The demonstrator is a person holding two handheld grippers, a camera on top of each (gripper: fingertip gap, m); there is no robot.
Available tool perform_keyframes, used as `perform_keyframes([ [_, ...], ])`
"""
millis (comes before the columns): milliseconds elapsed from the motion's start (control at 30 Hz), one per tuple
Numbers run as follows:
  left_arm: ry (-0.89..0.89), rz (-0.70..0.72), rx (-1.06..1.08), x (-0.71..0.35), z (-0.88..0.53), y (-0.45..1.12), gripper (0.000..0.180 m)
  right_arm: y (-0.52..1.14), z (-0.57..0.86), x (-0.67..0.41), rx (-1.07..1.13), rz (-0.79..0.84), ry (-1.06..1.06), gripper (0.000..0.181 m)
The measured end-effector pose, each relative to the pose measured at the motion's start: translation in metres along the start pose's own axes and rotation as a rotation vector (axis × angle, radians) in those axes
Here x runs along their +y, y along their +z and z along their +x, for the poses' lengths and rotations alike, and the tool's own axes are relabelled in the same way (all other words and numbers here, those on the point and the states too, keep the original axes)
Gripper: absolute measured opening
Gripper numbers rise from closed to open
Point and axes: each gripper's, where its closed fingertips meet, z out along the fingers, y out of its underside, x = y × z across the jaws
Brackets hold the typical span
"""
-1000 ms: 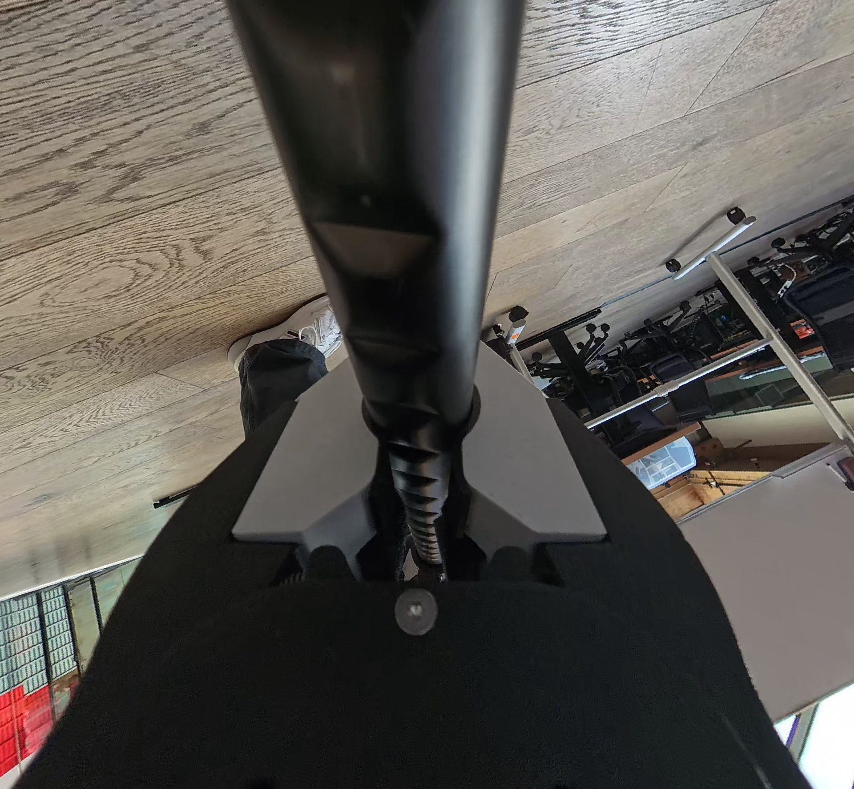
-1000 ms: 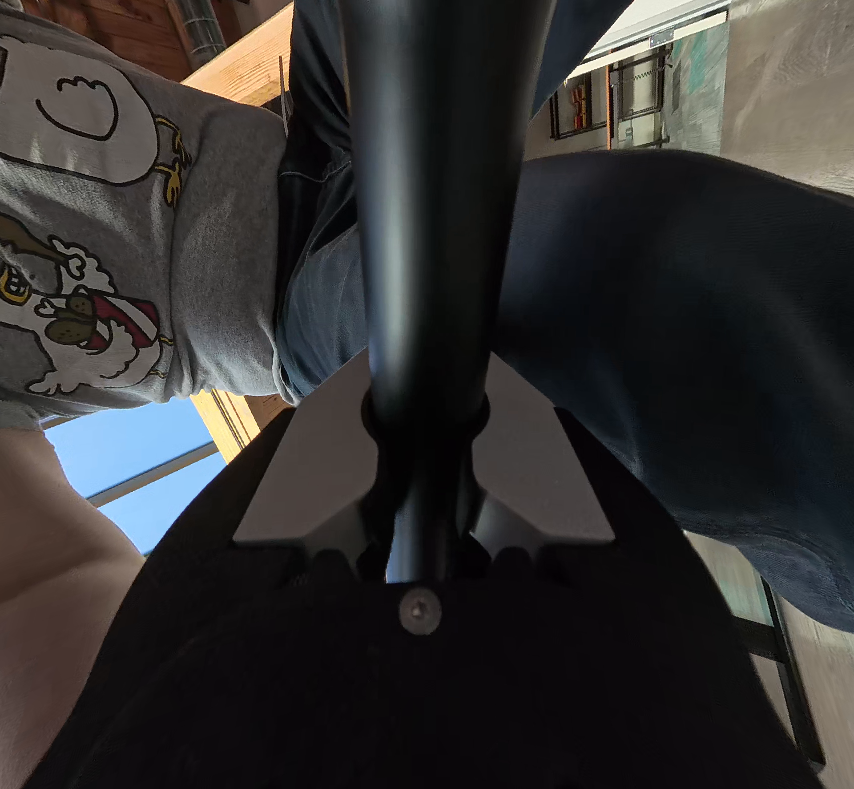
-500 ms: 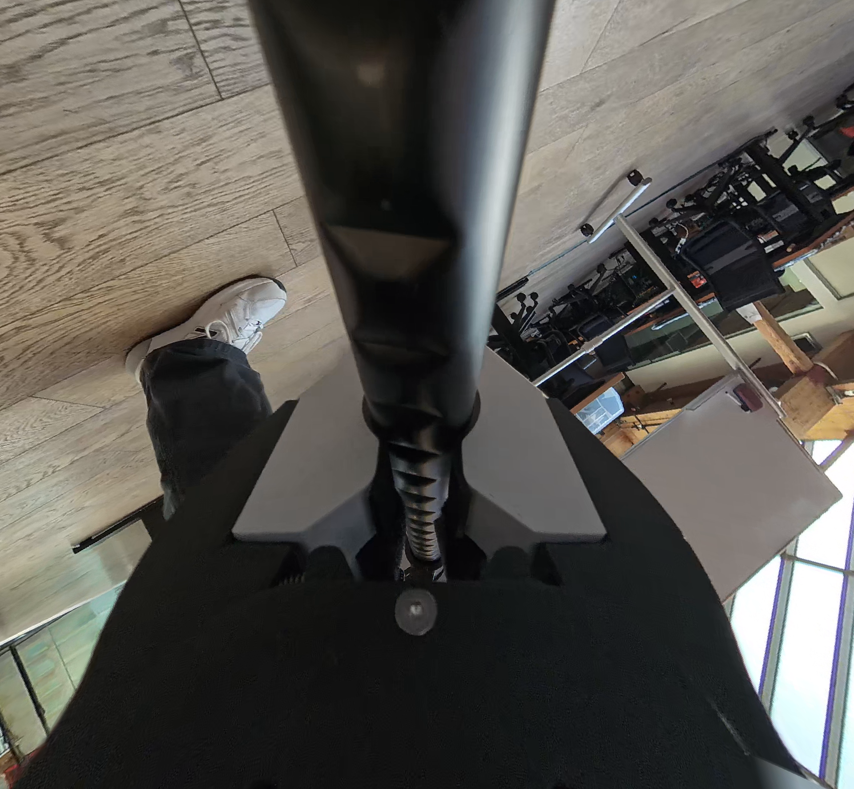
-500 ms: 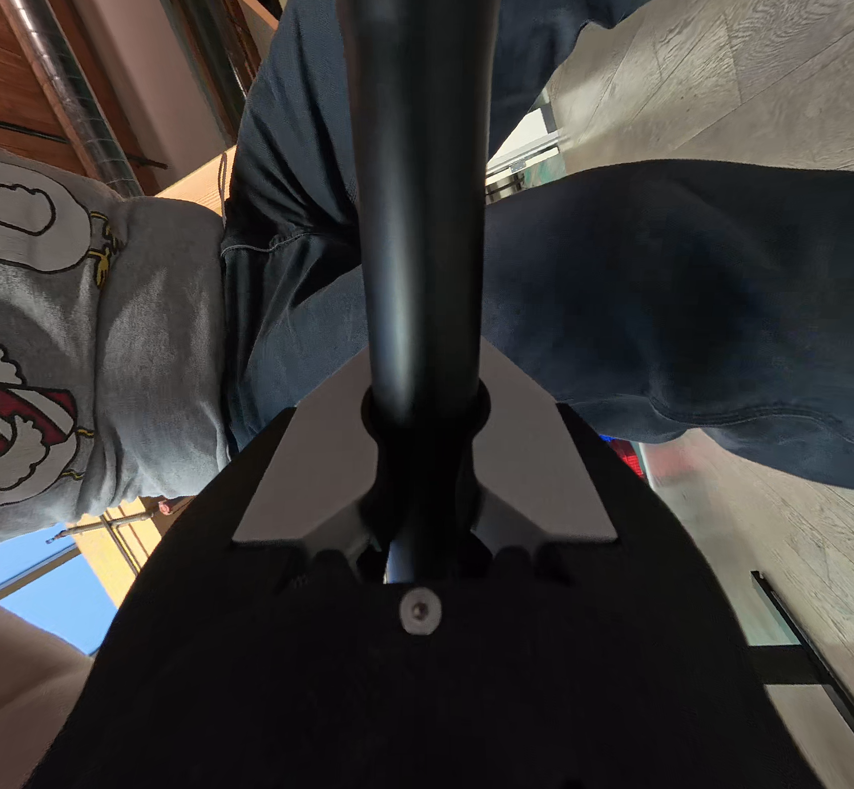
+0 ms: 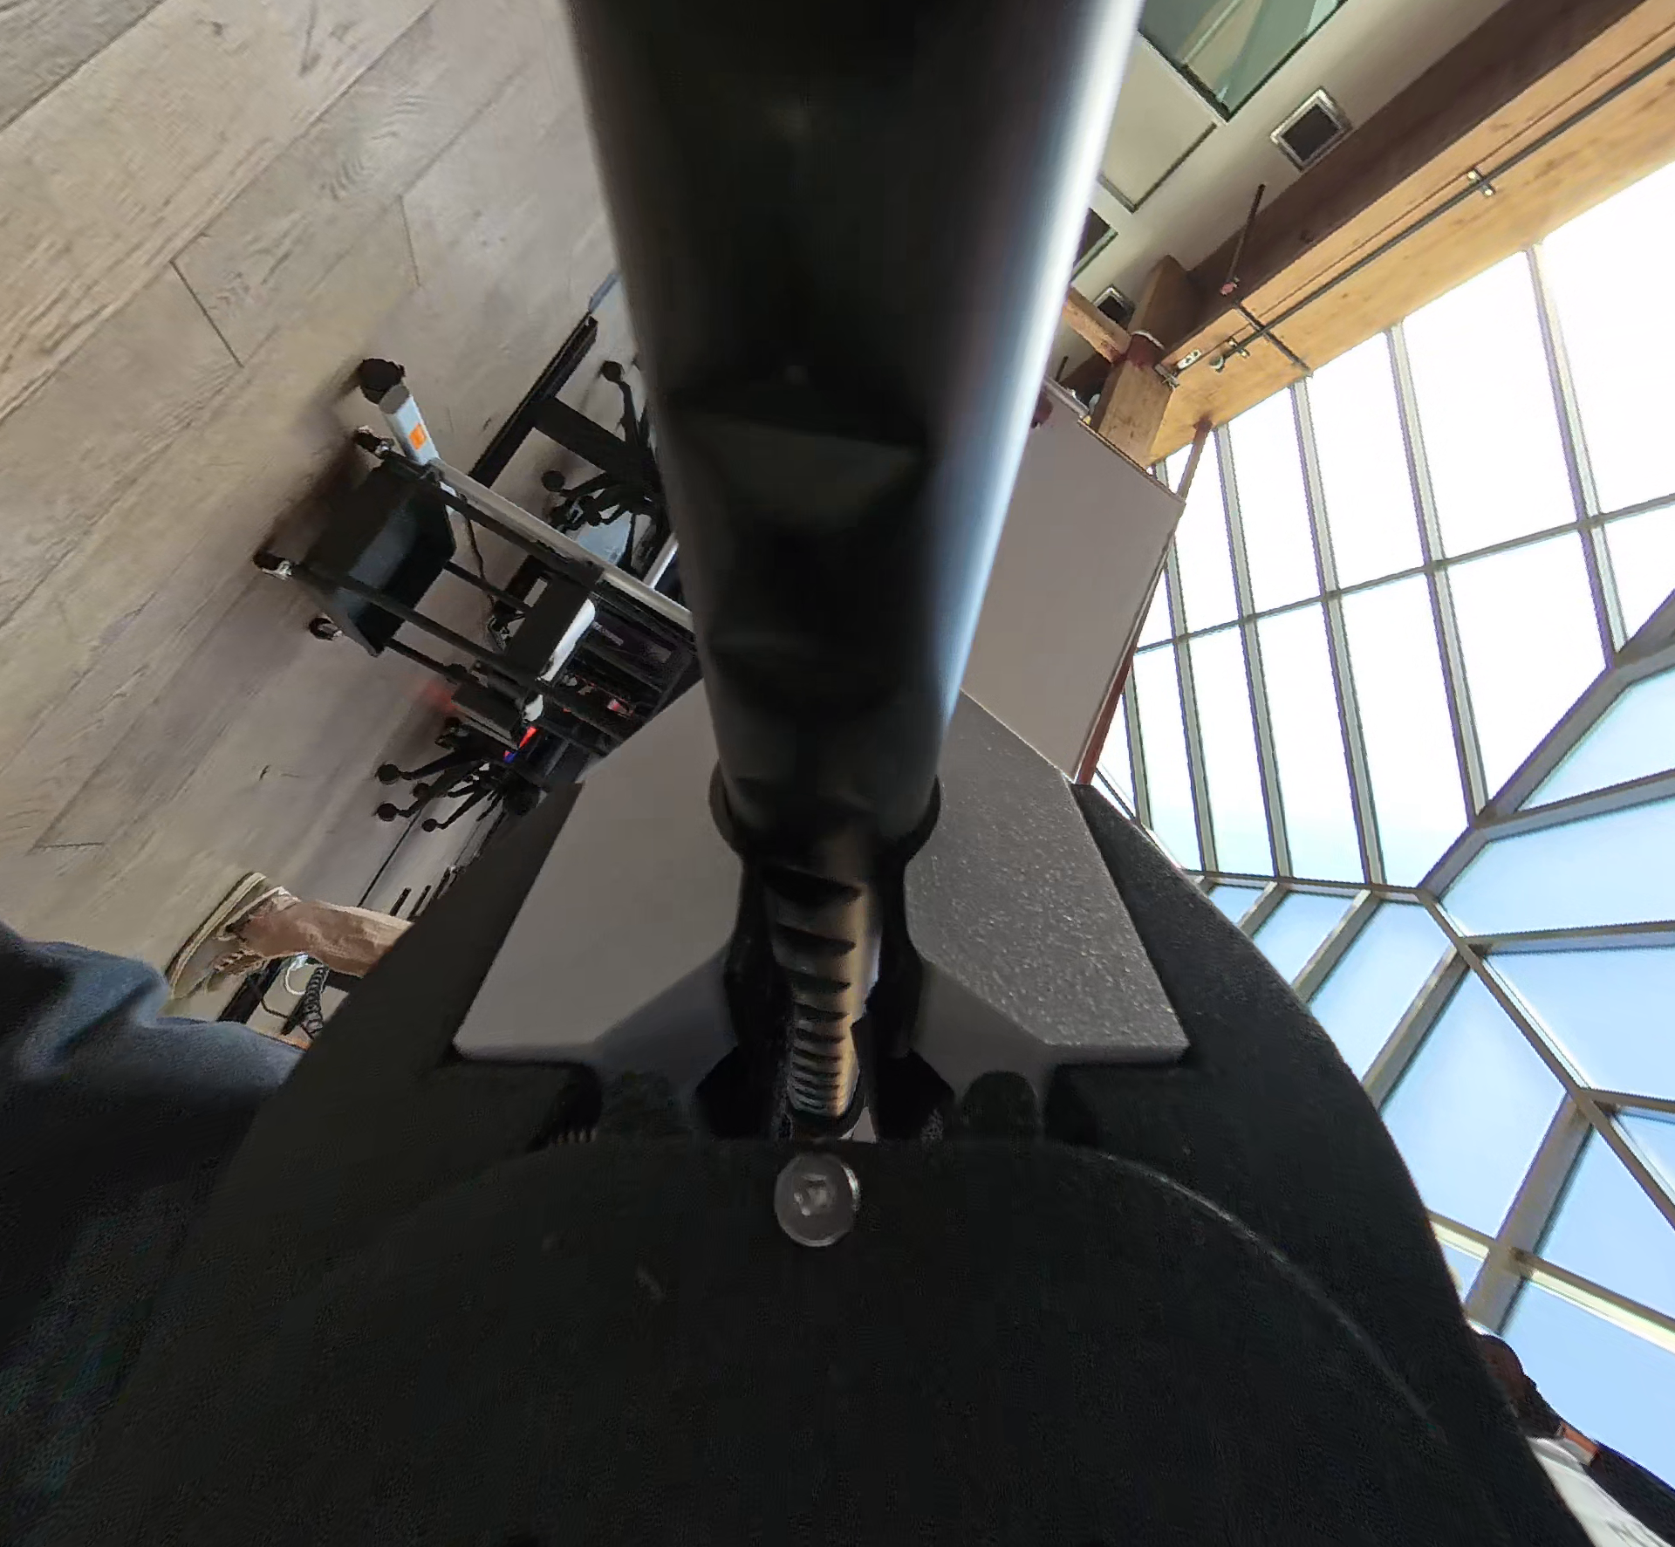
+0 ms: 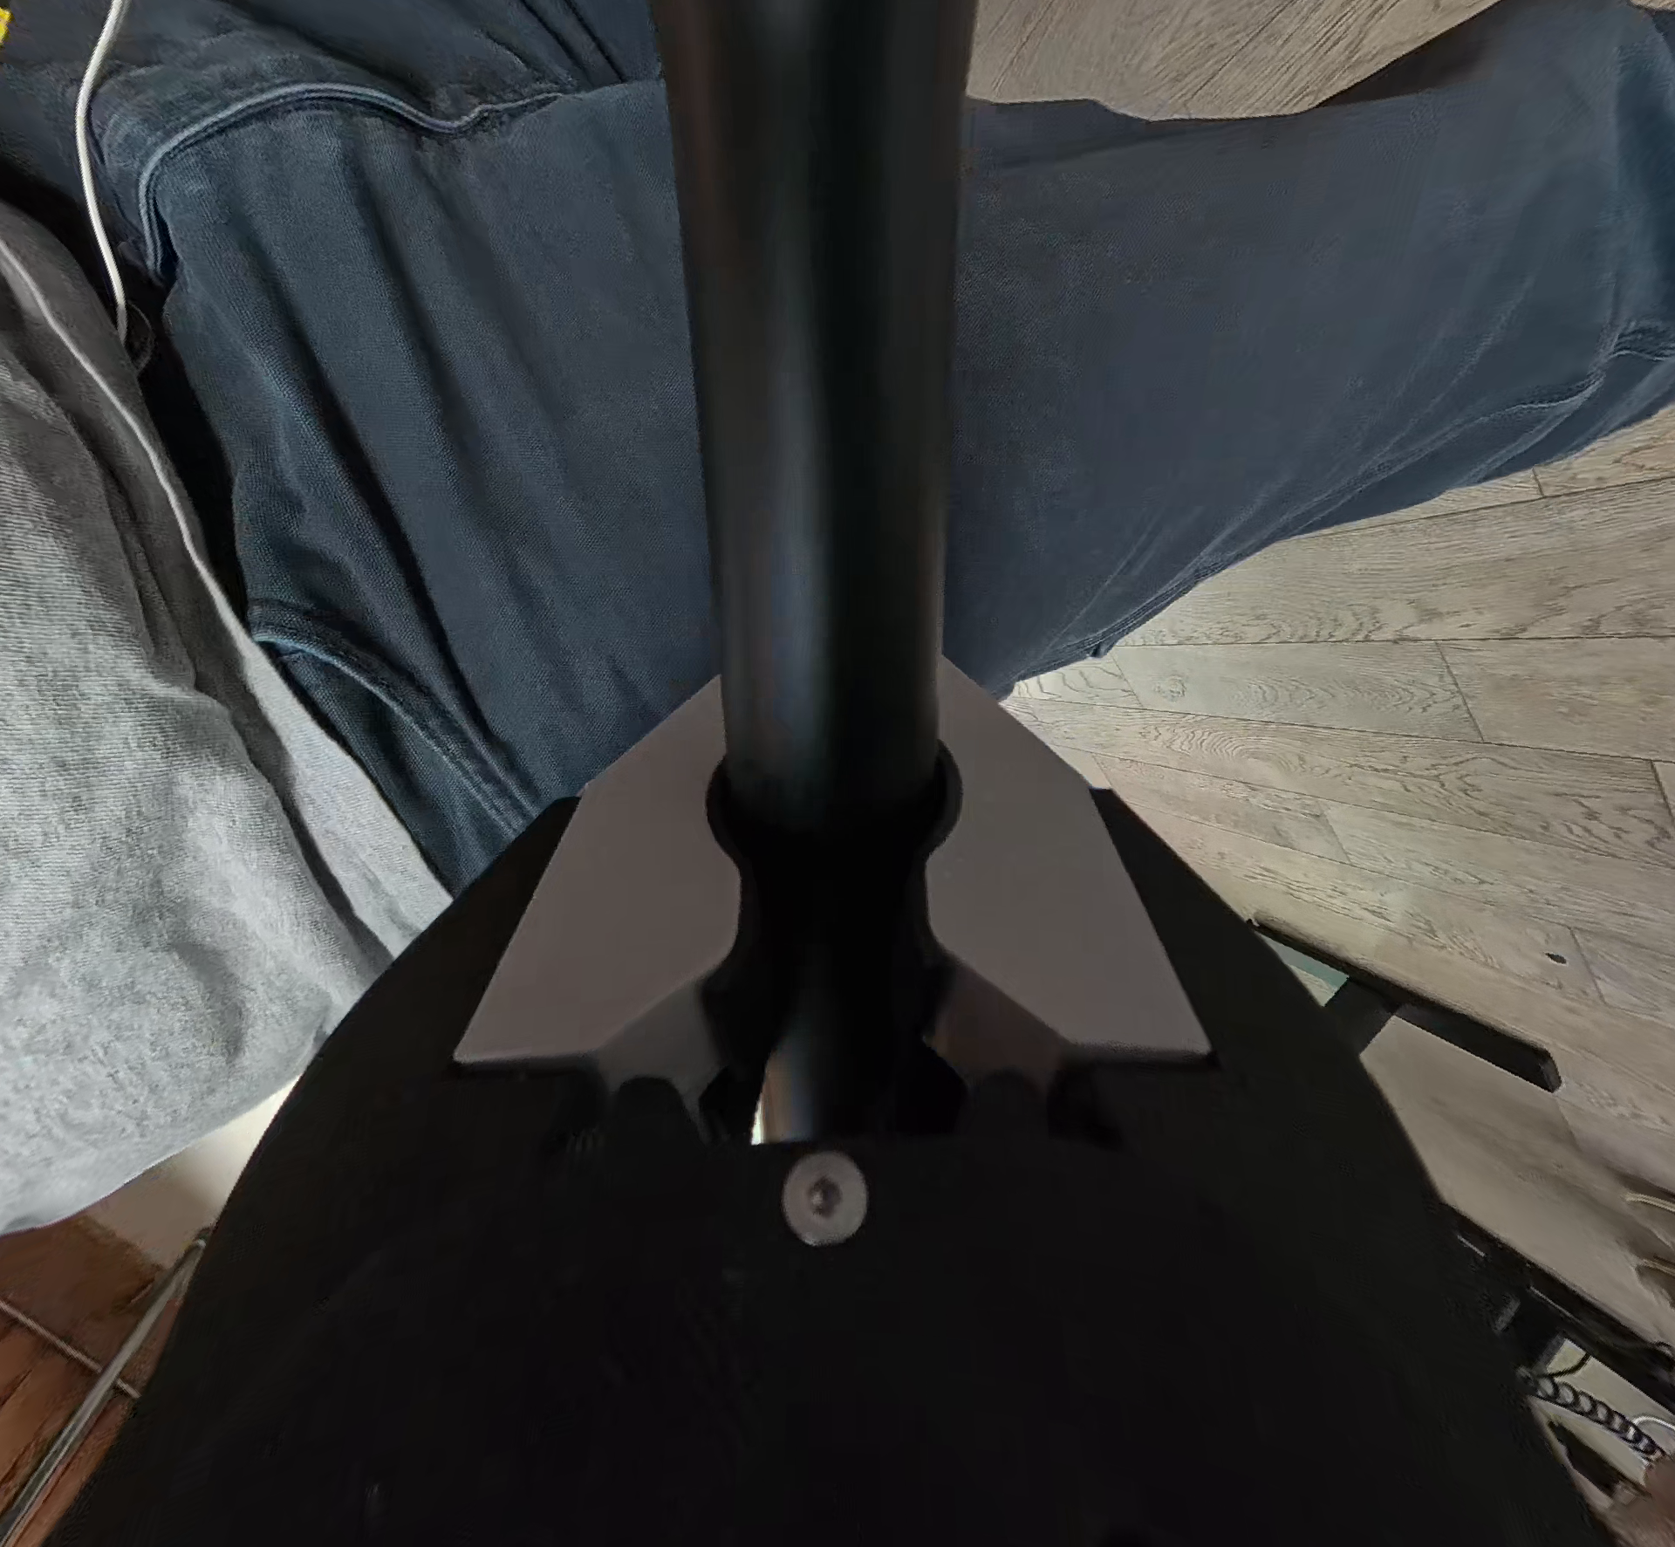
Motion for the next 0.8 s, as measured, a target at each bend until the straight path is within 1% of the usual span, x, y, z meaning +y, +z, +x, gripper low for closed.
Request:
perform_keyframes([
  [33, 0.012, -0.023, 0.016, 0.003, 0.019, 0.0, 0.018, -0.003, -0.018, -0.001, 0.02, 0.025, 0.01, 0.025],
  [133, 0.063, -0.121, 0.053, 0.015, 0.076, 0.003, 0.018, -0.011, -0.069, -0.002, 0.063, 0.085, 0.04, 0.025],
  [300, 0.14, -0.256, 0.112, 0.034, 0.155, 0.042, 0.018, -0.025, -0.108, 0.001, 0.142, 0.121, 0.097, 0.025],
  [467, 0.223, -0.436, 0.077, 0.047, 0.195, 0.118, 0.018, -0.045, -0.102, -0.011, 0.082, 0.241, 0.145, 0.025],
  [533, 0.246, -0.495, 0.05, 0.053, 0.21, 0.153, 0.018, -0.057, -0.097, -0.014, 0.068, 0.248, 0.157, 0.025],
  [633, 0.294, -0.566, 0.036, 0.06, 0.24, 0.204, 0.018, -0.087, -0.089, -0.023, 0.05, 0.3, 0.162, 0.025],
  [800, 0.364, -0.665, 0.003, 0.053, 0.288, 0.28, 0.018, -0.145, -0.077, -0.06, 0.014, 0.46, 0.165, 0.025],
])
